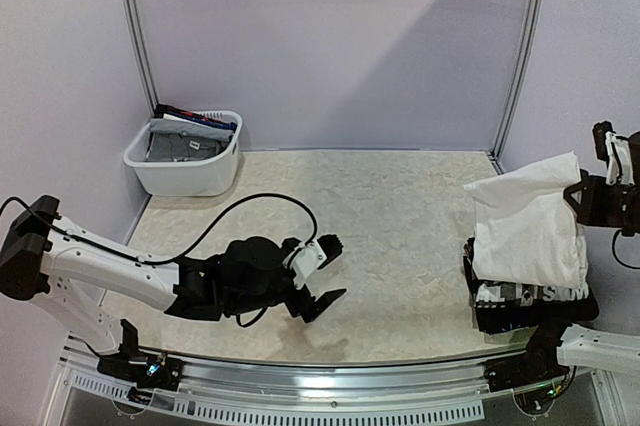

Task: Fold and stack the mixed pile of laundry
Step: Place the square-folded T-shirt at the corner of the board.

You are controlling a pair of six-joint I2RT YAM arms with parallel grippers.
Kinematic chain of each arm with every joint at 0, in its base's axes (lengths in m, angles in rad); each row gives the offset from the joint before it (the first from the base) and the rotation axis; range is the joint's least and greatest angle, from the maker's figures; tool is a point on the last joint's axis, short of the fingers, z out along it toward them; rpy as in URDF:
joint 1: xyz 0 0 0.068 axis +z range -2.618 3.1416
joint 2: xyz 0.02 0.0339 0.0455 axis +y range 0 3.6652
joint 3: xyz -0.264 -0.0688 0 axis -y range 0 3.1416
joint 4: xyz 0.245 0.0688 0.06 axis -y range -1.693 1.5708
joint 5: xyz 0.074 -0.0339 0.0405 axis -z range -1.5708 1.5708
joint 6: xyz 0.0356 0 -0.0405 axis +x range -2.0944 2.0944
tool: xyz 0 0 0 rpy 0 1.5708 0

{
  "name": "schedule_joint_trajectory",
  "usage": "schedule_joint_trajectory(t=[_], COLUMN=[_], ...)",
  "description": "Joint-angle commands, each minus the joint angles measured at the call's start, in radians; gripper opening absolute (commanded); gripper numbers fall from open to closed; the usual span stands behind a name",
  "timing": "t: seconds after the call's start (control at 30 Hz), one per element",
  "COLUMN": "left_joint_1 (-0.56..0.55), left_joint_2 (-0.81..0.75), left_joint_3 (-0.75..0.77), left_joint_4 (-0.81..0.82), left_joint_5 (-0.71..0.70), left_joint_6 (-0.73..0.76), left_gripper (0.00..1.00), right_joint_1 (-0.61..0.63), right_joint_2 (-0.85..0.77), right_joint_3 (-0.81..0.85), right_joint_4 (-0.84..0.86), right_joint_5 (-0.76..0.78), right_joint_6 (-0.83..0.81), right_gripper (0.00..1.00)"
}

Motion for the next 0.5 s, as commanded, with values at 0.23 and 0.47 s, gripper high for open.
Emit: schedule_joint_trajectory(t=[0.23, 0.47], left_joint_1=[0.016, 0.016], left_joint_2=[0.052, 0.062], left_joint_3=[0.017, 0.022], left_joint_4=[0.034, 0.044], left_joint_5=[0.065, 0.095], left_joint_6=[-0.024, -0.028], left_gripper=[0.91, 0.91], right_joint_1=[0.006, 0.006], right_joint_2=[-0.046, -0.143], right_joint_3=[-0.134, -0.188], right_joint_4=[-0.285, -0.285], right_joint_5=[0.215, 0.358], right_joint_6=[0.199, 0.356], right_gripper=[0.0, 0.03])
